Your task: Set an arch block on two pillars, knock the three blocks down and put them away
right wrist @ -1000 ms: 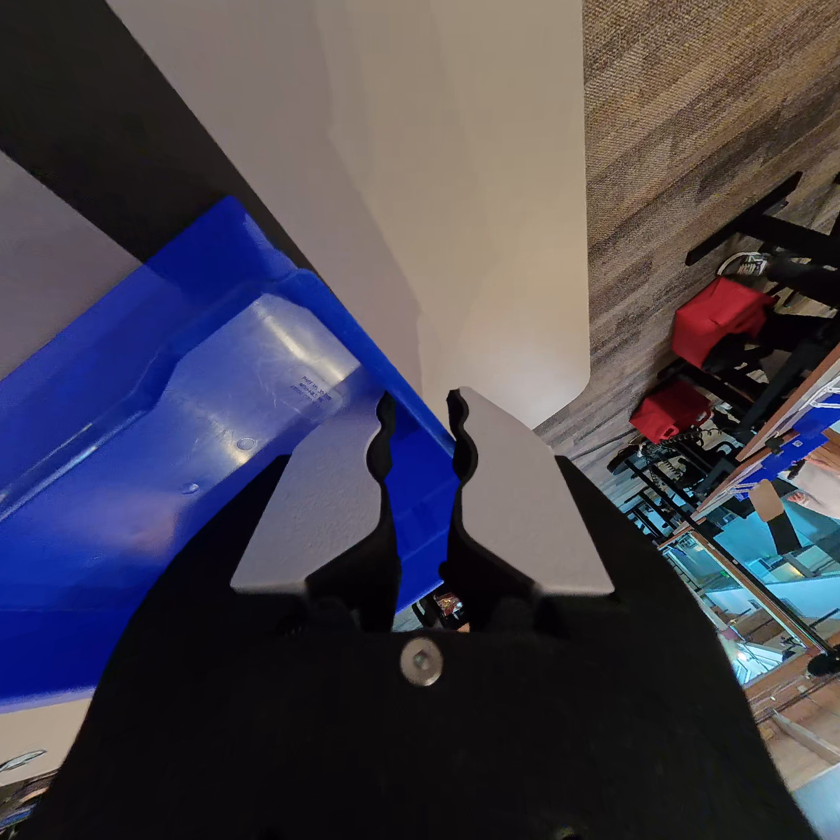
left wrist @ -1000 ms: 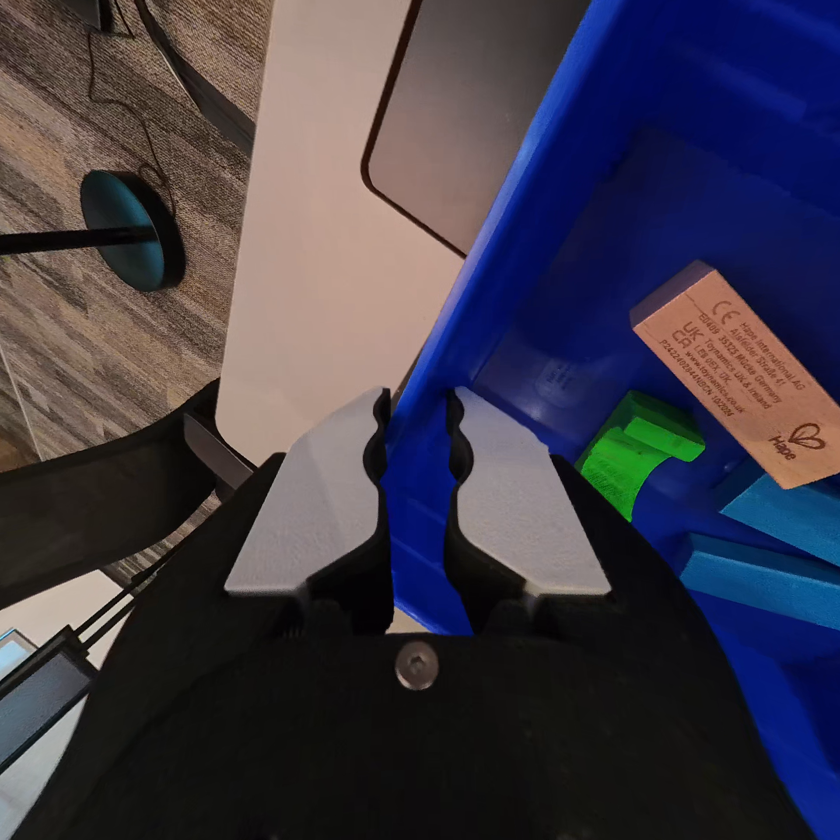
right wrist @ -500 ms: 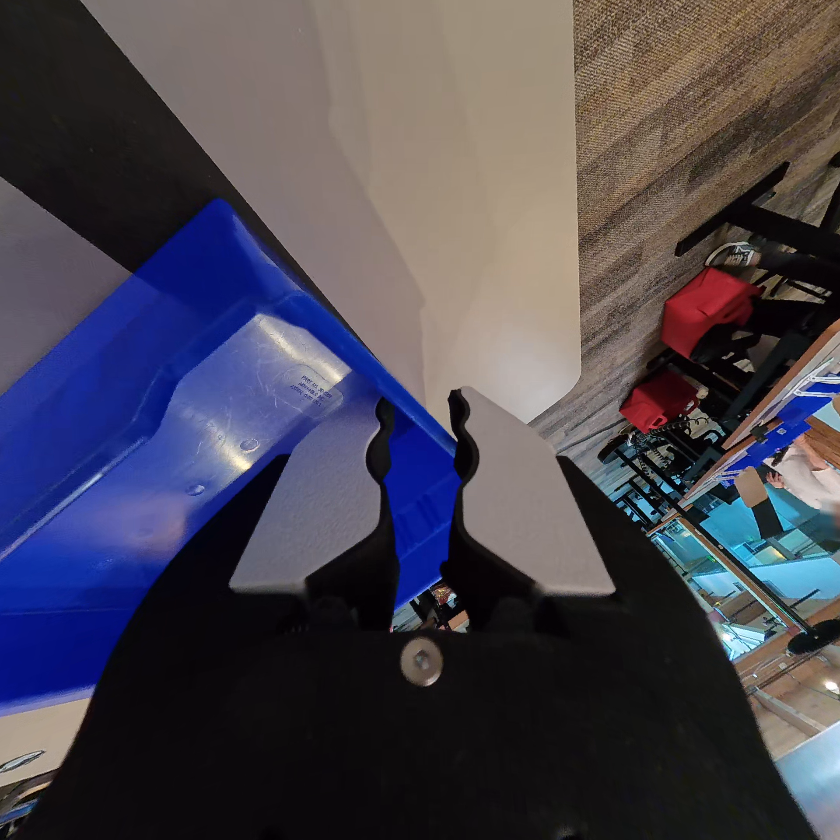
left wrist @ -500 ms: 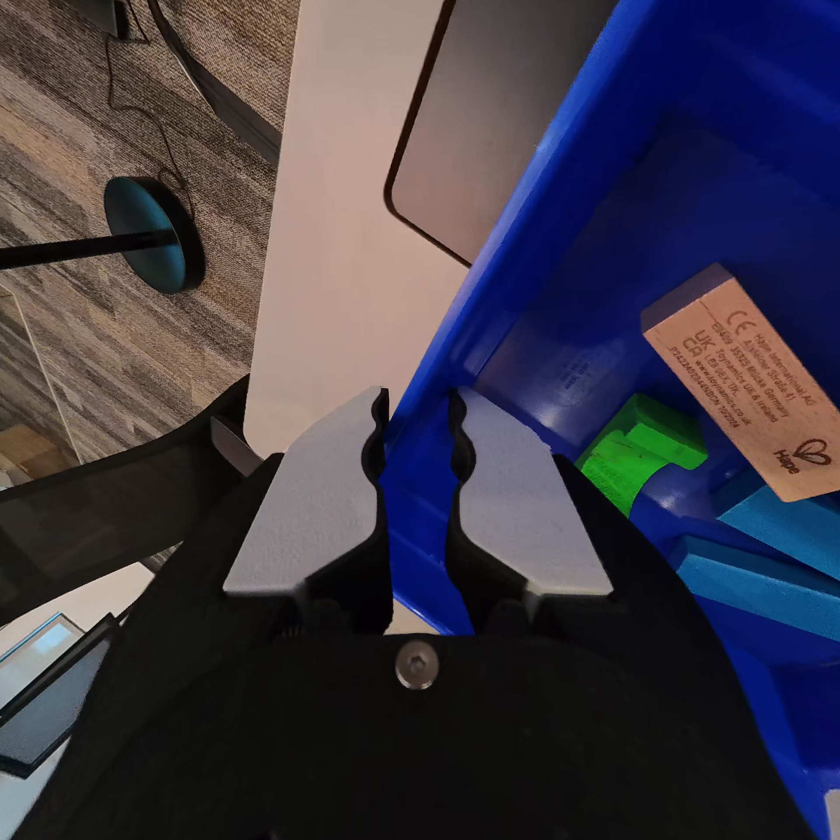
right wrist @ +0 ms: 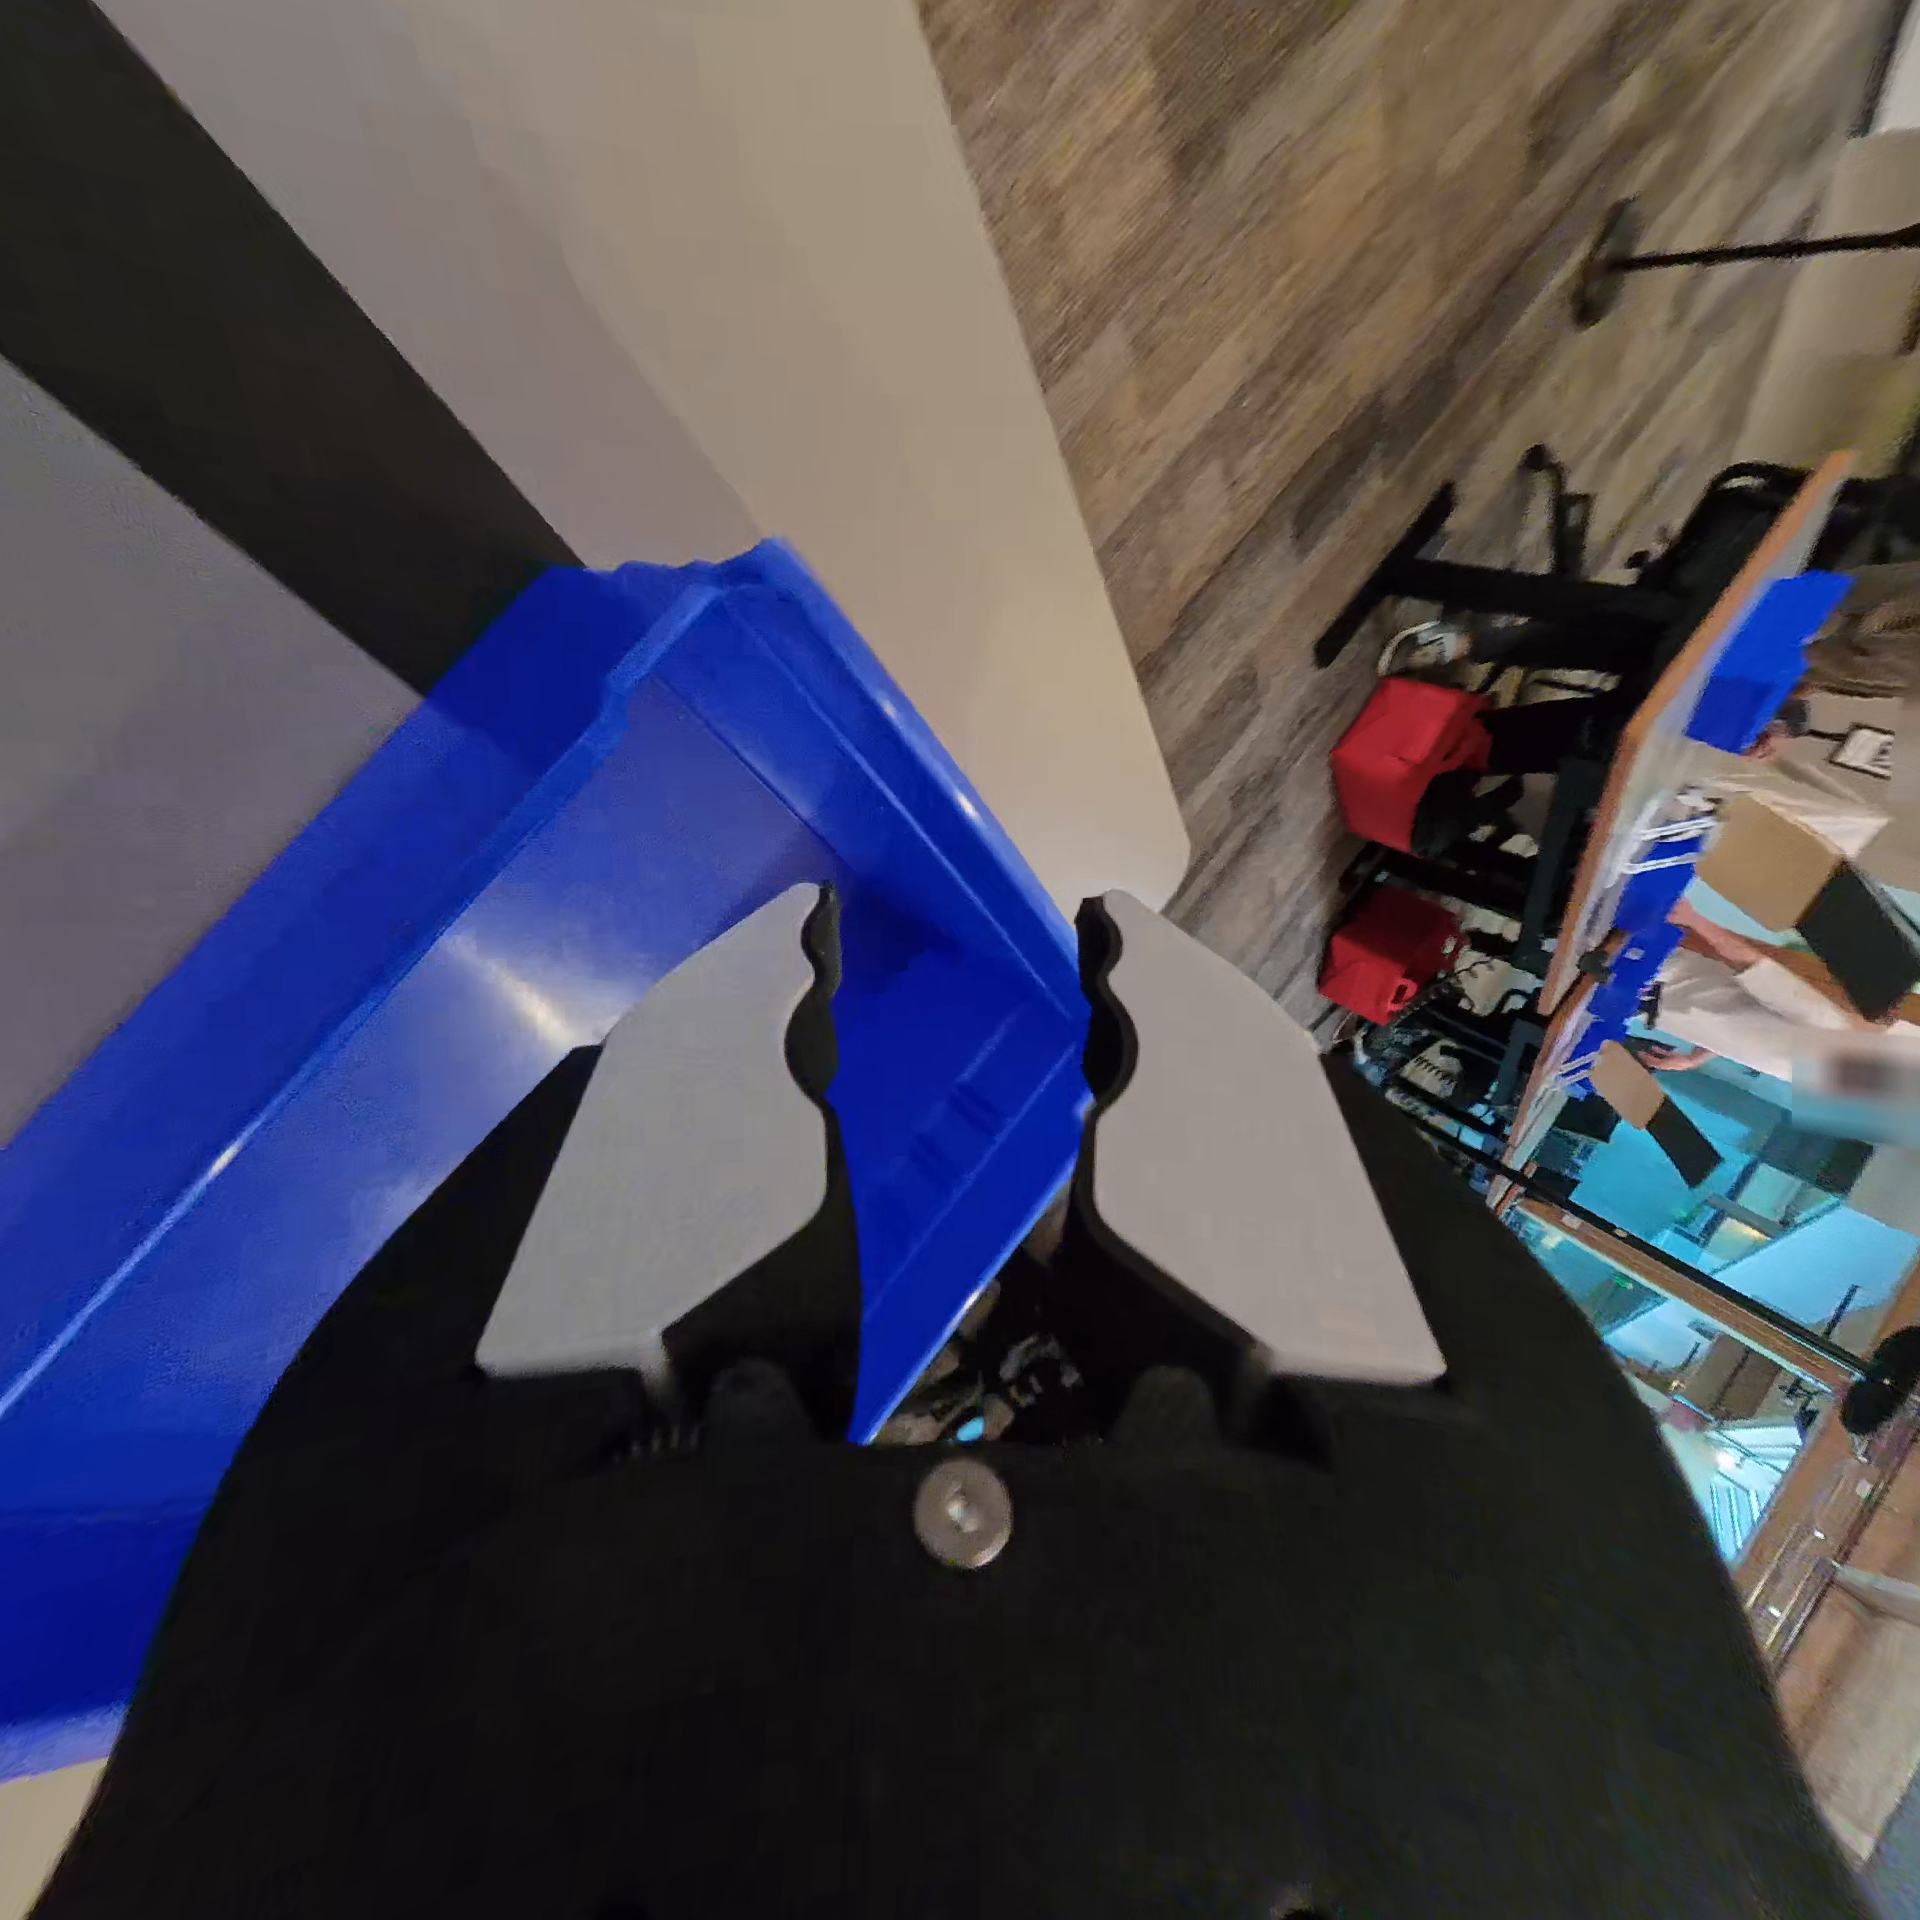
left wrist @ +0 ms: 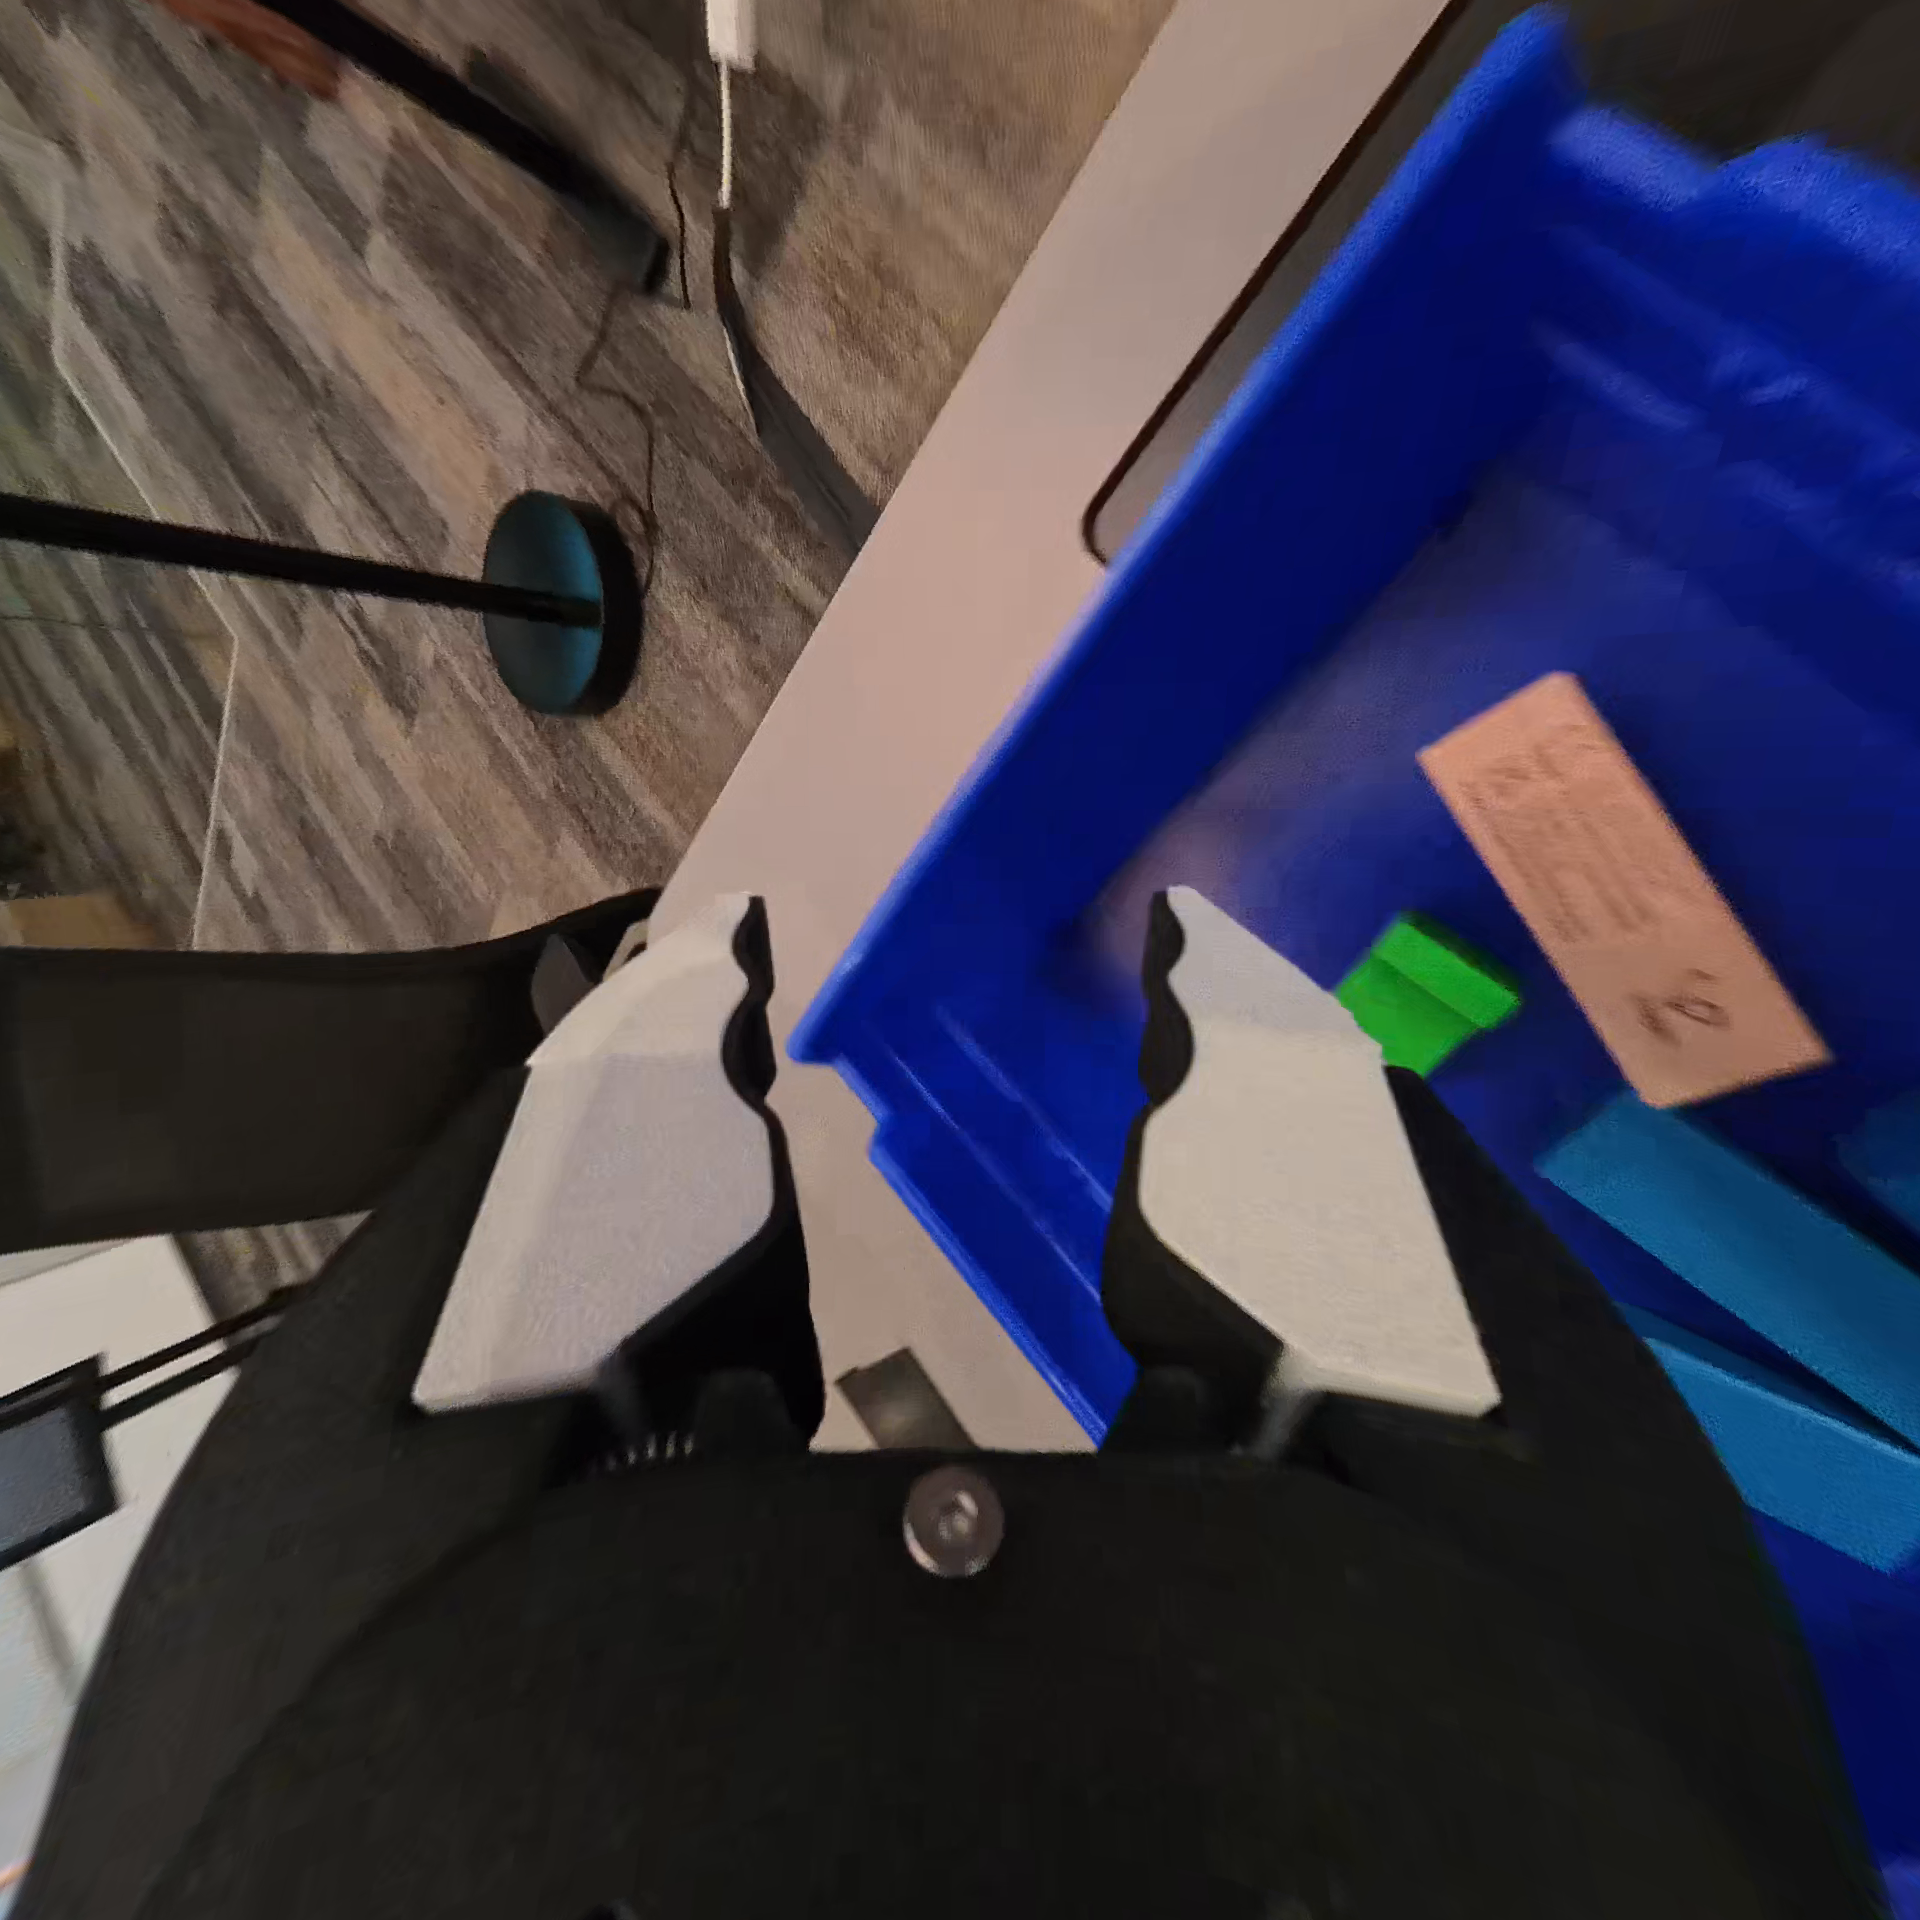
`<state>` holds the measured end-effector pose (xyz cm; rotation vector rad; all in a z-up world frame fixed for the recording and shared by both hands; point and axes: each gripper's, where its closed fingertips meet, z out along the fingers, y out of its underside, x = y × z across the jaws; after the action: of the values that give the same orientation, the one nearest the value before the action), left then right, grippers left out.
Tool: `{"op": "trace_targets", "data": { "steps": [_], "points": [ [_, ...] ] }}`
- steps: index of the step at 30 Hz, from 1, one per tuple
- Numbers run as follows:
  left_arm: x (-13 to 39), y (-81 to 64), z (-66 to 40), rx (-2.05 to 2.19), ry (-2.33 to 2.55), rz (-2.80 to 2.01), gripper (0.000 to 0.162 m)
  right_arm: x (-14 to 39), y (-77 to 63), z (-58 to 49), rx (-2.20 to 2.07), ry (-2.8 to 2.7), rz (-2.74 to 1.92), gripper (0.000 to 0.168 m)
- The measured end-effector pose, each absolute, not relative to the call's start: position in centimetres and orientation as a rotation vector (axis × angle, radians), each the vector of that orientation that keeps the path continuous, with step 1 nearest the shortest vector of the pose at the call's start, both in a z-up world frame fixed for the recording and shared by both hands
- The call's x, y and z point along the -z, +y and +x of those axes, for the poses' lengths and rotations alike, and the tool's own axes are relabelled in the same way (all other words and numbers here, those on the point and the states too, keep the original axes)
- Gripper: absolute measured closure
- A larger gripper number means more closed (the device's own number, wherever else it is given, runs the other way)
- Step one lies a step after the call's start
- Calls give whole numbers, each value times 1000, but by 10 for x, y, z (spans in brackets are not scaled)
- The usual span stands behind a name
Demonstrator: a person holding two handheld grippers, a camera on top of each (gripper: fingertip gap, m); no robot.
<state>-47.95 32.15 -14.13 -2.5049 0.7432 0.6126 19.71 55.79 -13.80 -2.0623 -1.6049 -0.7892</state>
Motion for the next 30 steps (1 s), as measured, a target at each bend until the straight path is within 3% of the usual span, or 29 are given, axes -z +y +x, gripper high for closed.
{"op": "trace_targets", "data": {
  "steps": [5, 9, 17, 24, 27, 30],
  "points": [
    [114, 247, -430, -516, 711, -2385, 95, 99, 473, 175, 622, -1539, -1911, 124],
    [123, 179, -372, -439, 805, -2331, 98, 102, 373, 145, 390, -1574, -1818, 134],
    [183, 95, -210, -163, 926, -2207, 98, 180, 202, 69, -183, -1648, -1741, 134],
    [222, 128, -103, 146, 743, -2189, 87, 214, 176, 3, -754, -1461, -1805, 117],
    [235, 138, -75, 235, 696, -2219, 82, 229, 167, -9, -817, -1499, -1763, 111],
    [257, 136, -57, 253, 778, -2260, 87, 240, 156, -11, -737, -1603, -1709, 105]
  ]
}}
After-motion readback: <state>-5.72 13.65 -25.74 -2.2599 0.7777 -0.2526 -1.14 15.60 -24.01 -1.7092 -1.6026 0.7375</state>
